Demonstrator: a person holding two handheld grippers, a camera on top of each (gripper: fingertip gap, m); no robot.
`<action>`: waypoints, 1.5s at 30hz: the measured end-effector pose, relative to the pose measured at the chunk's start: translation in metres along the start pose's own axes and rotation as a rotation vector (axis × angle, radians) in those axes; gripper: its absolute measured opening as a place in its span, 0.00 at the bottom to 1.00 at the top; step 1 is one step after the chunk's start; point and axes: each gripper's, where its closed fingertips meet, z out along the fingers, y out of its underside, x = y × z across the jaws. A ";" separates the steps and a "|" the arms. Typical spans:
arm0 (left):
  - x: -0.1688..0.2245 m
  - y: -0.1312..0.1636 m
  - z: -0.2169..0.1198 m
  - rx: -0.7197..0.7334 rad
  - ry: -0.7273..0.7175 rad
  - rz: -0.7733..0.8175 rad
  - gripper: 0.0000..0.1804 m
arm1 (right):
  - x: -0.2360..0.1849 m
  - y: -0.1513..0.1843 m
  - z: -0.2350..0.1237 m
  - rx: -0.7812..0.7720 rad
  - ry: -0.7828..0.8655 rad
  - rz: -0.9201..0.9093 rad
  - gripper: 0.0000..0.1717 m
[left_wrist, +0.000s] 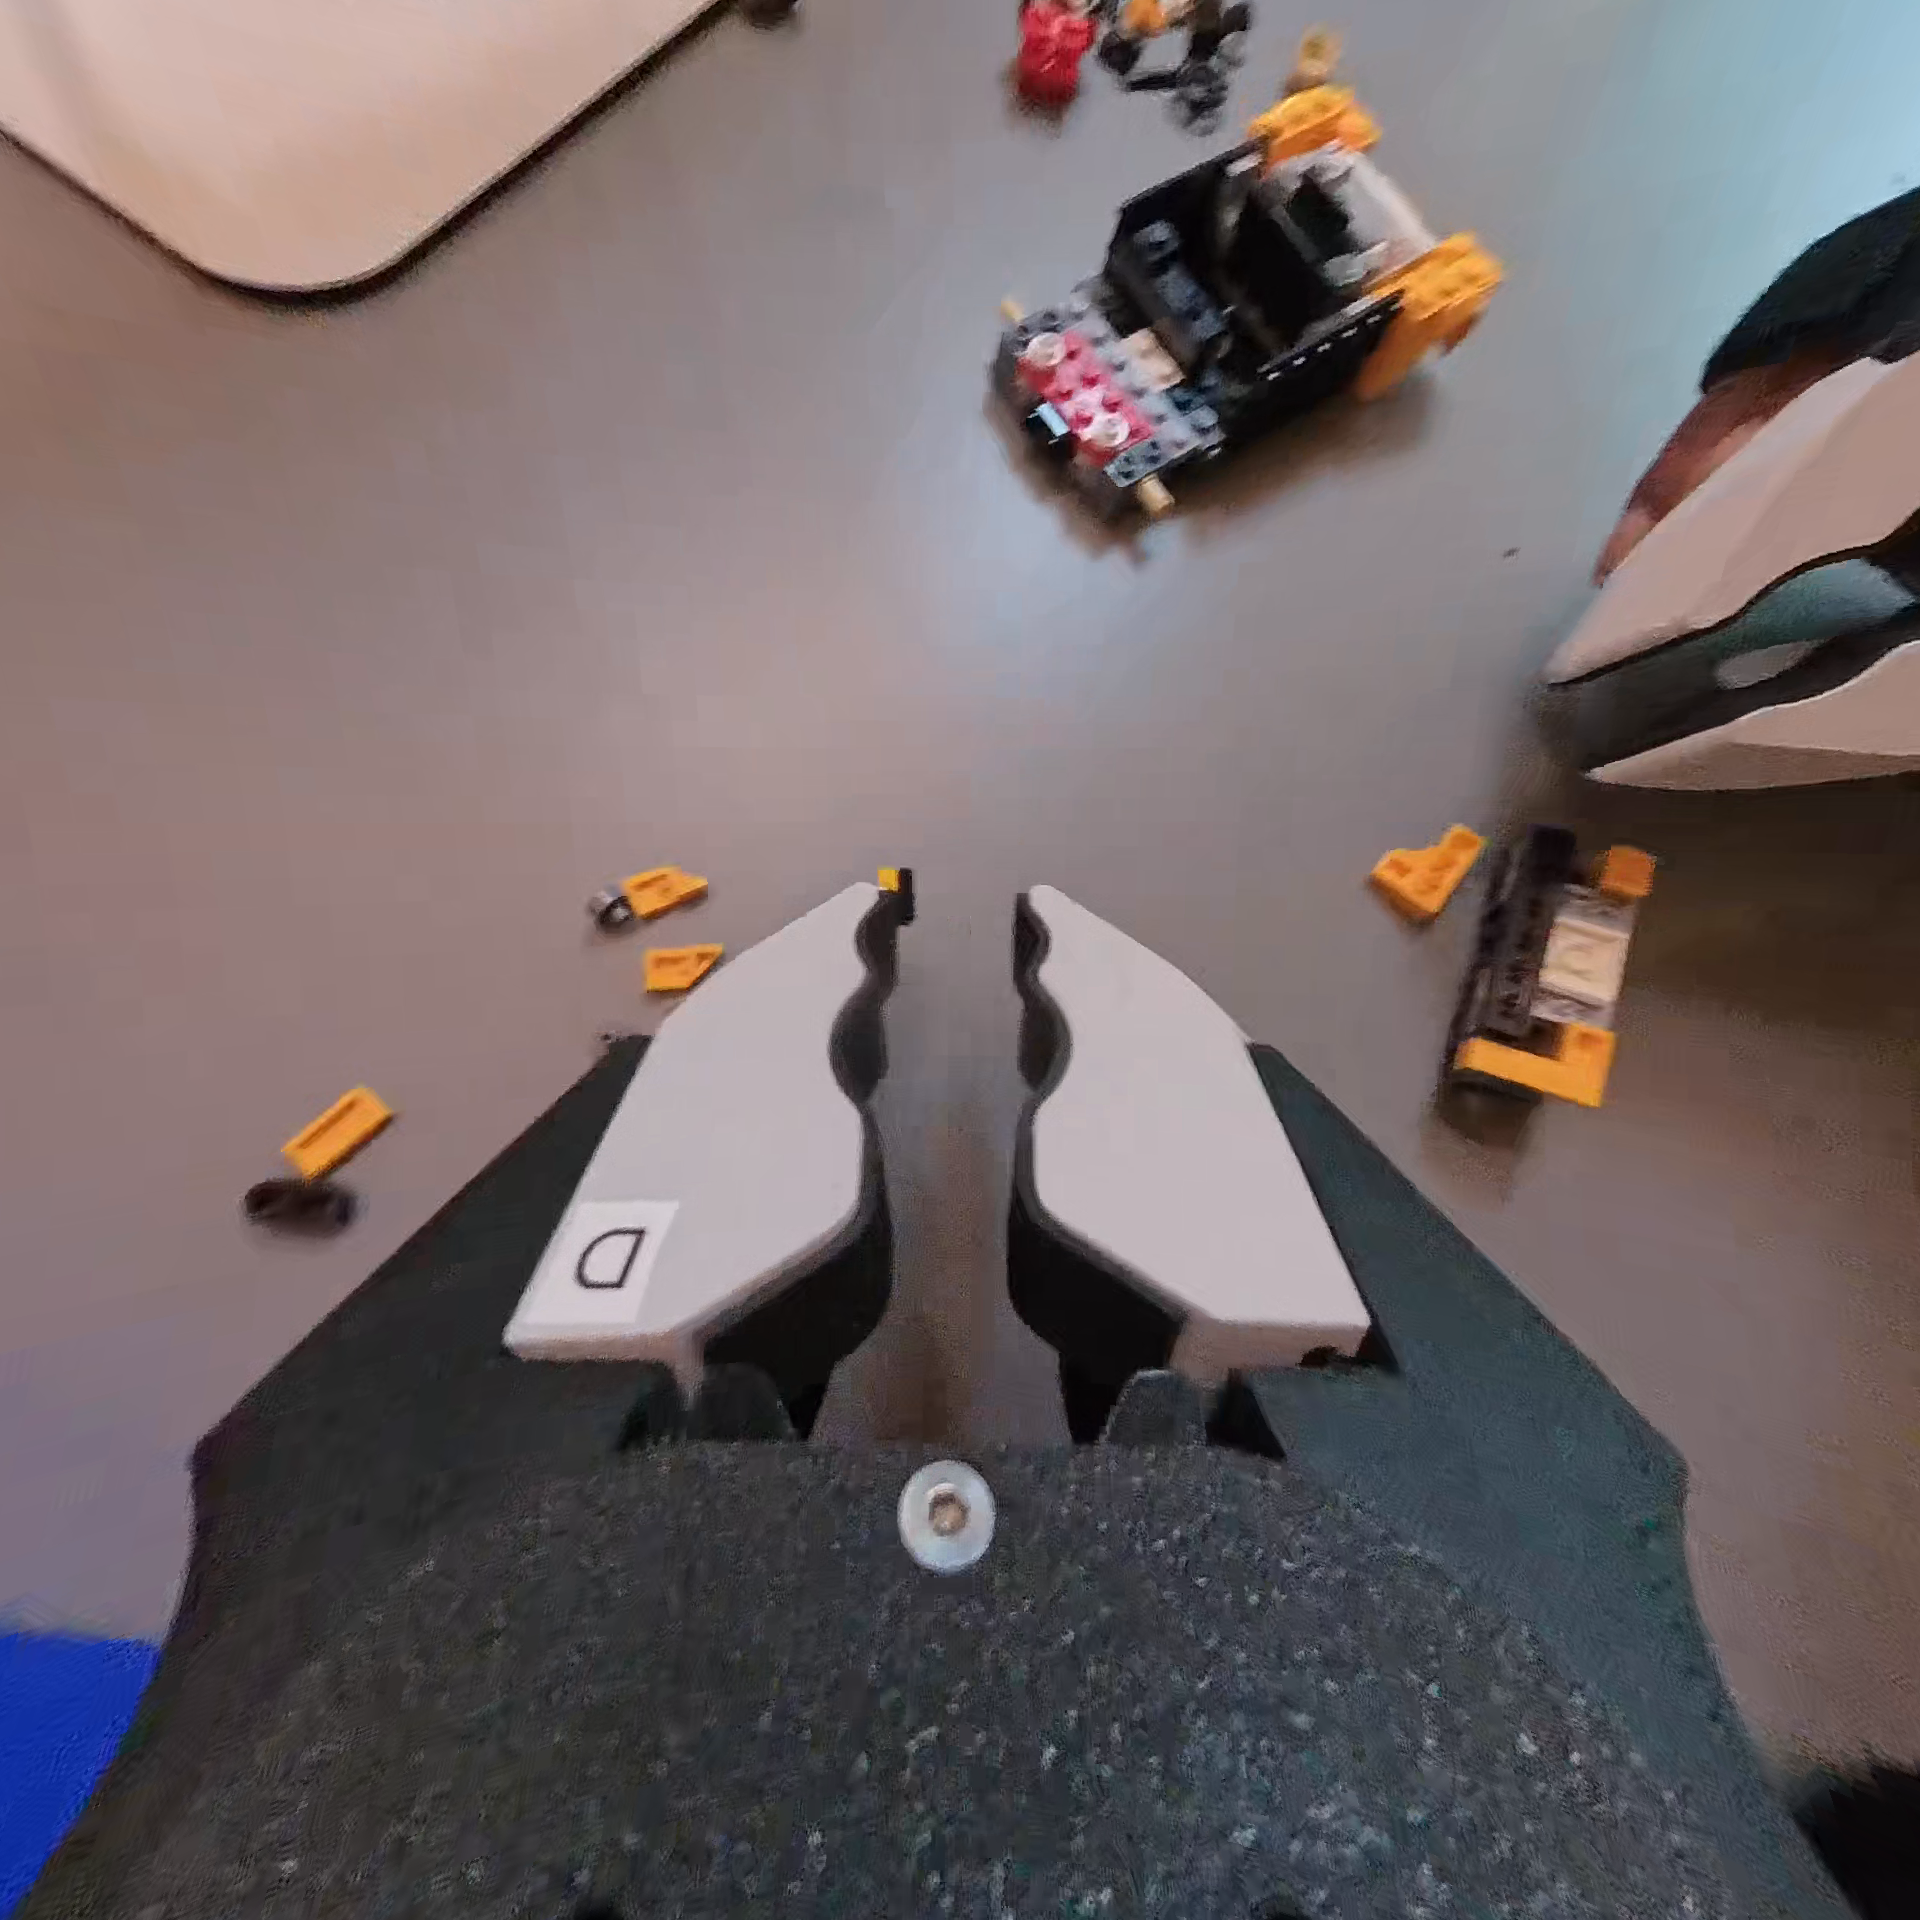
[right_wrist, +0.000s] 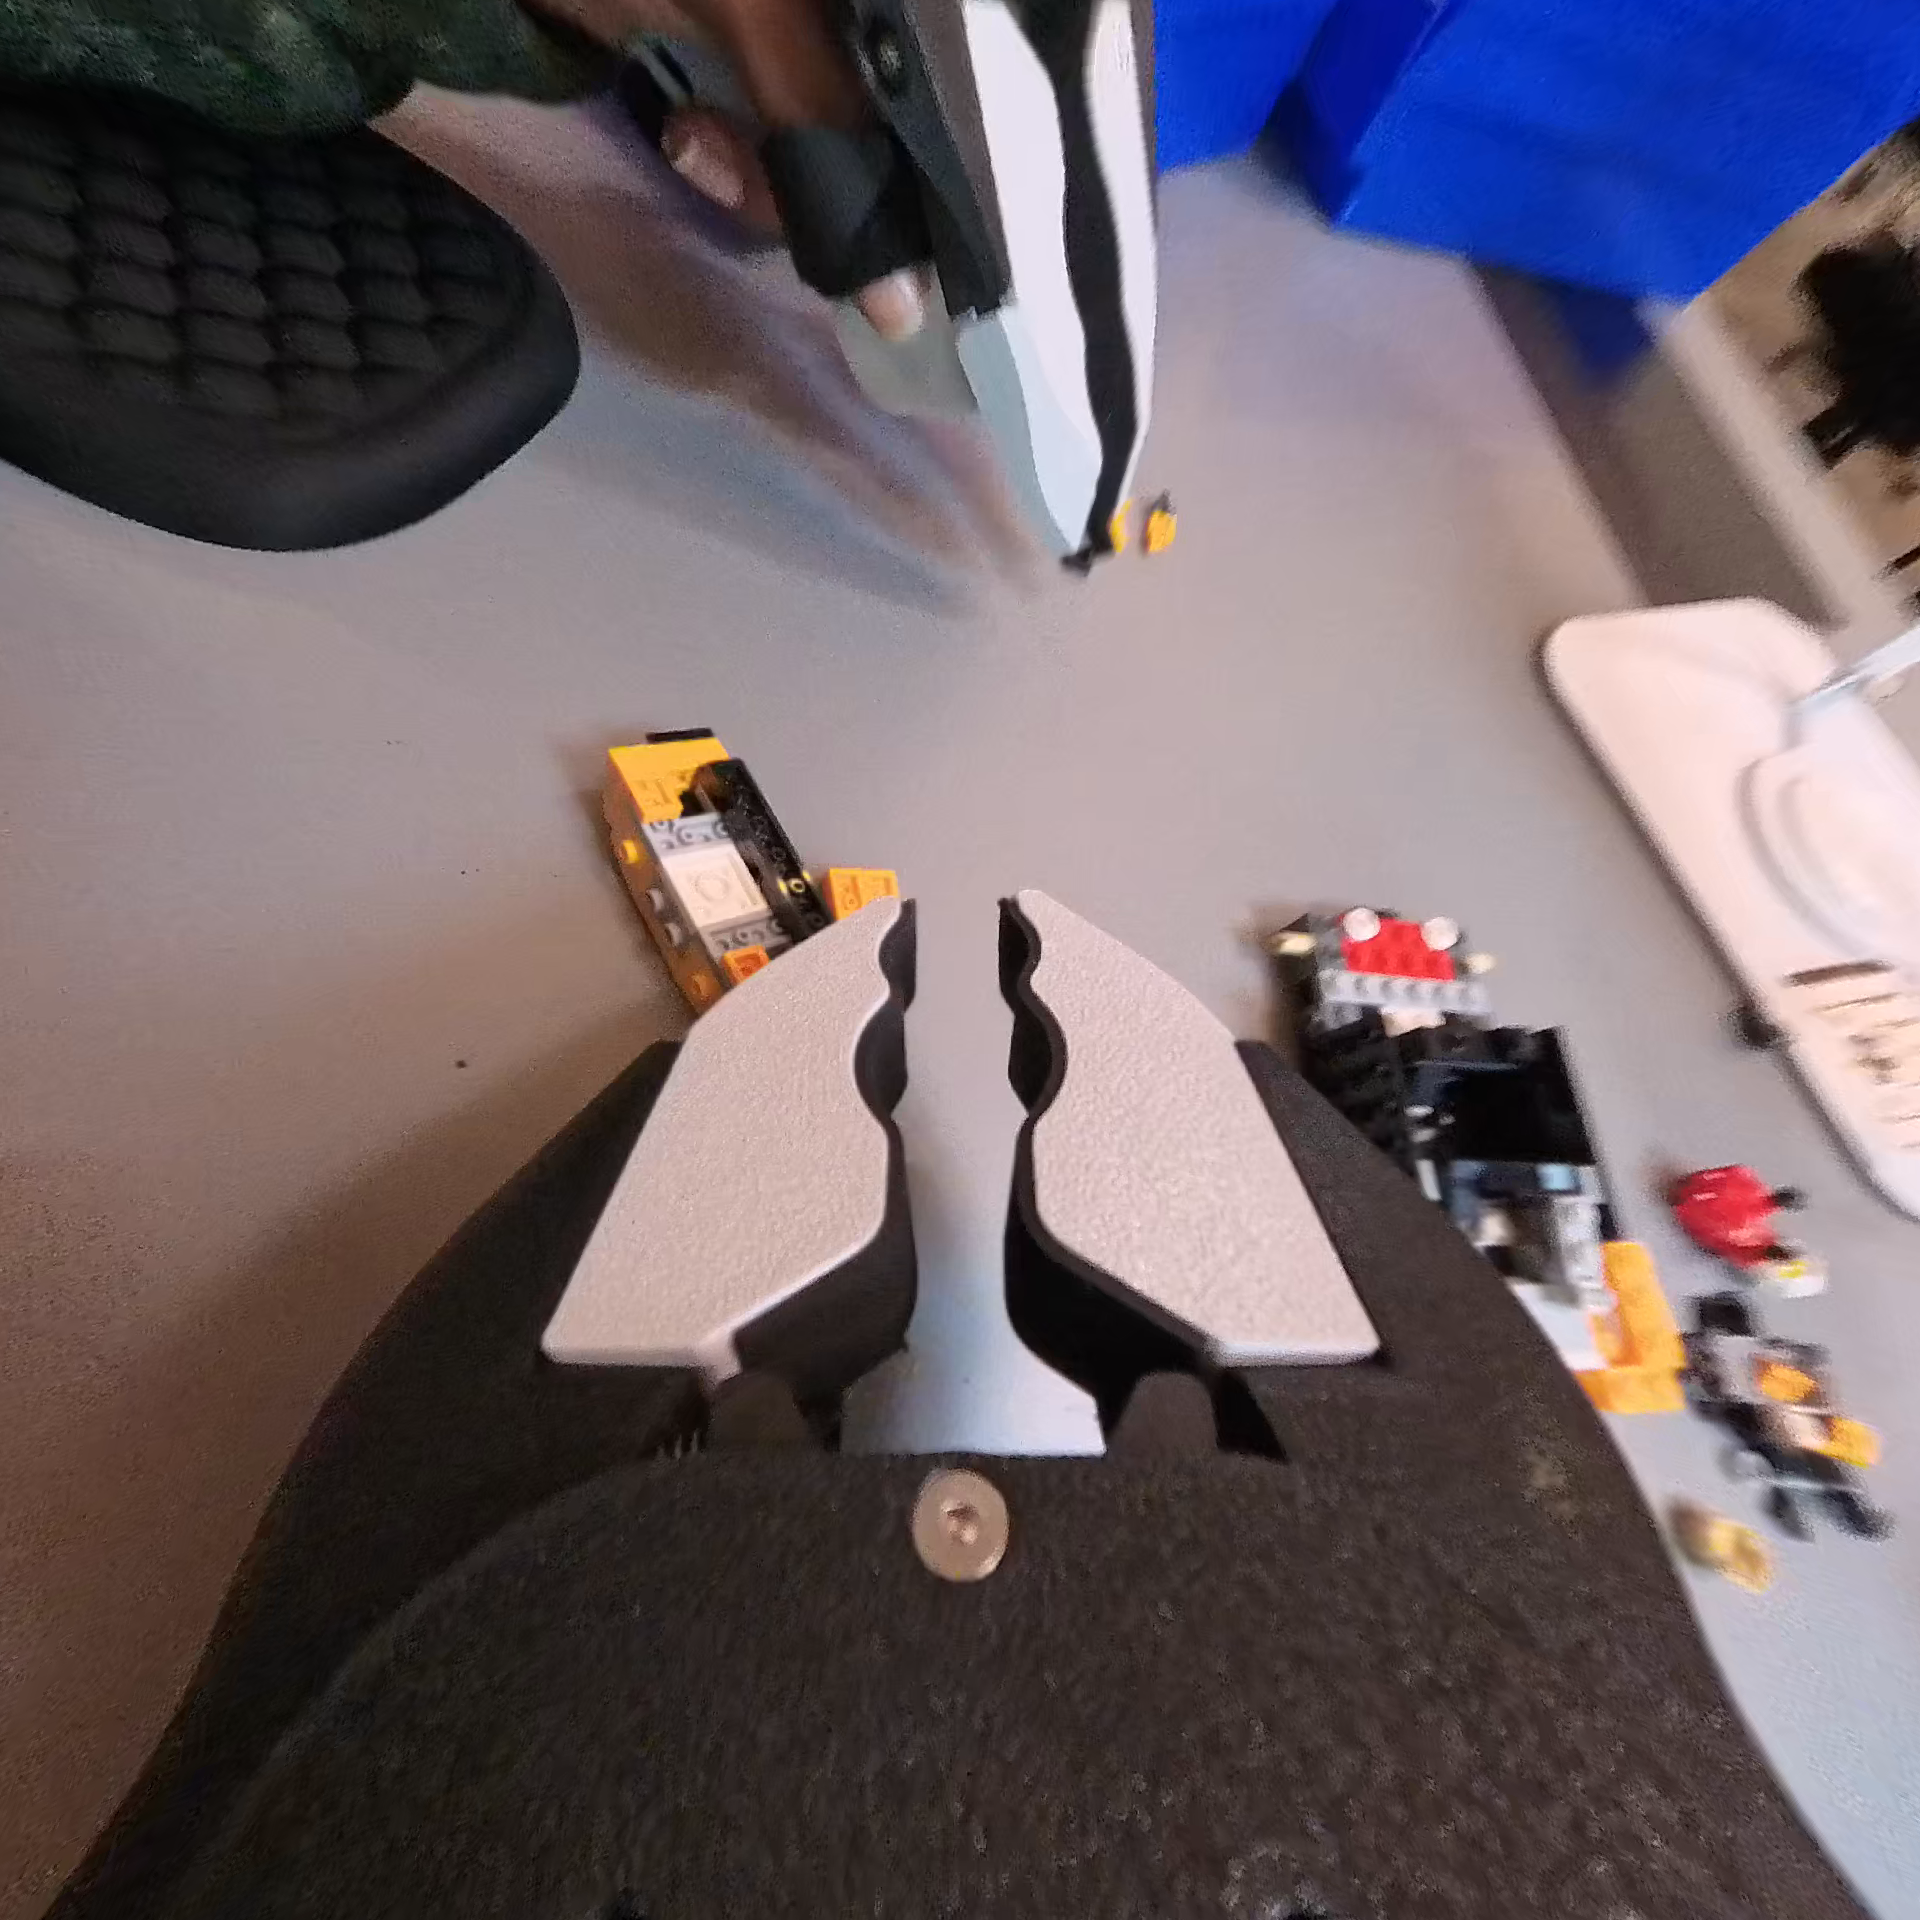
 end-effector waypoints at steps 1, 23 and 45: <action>-0.005 0.004 0.000 -0.017 -0.039 0.017 0.16 | -0.001 0.005 0.004 -0.028 -0.033 0.042 0.09; 0.082 0.008 0.014 0.020 0.246 0.407 0.17 | -0.018 0.021 0.028 -0.192 -0.280 -0.038 0.05; 0.154 -0.013 -0.026 0.362 0.349 0.837 0.04 | -0.043 -0.047 -0.038 0.301 -0.866 0.494 0.05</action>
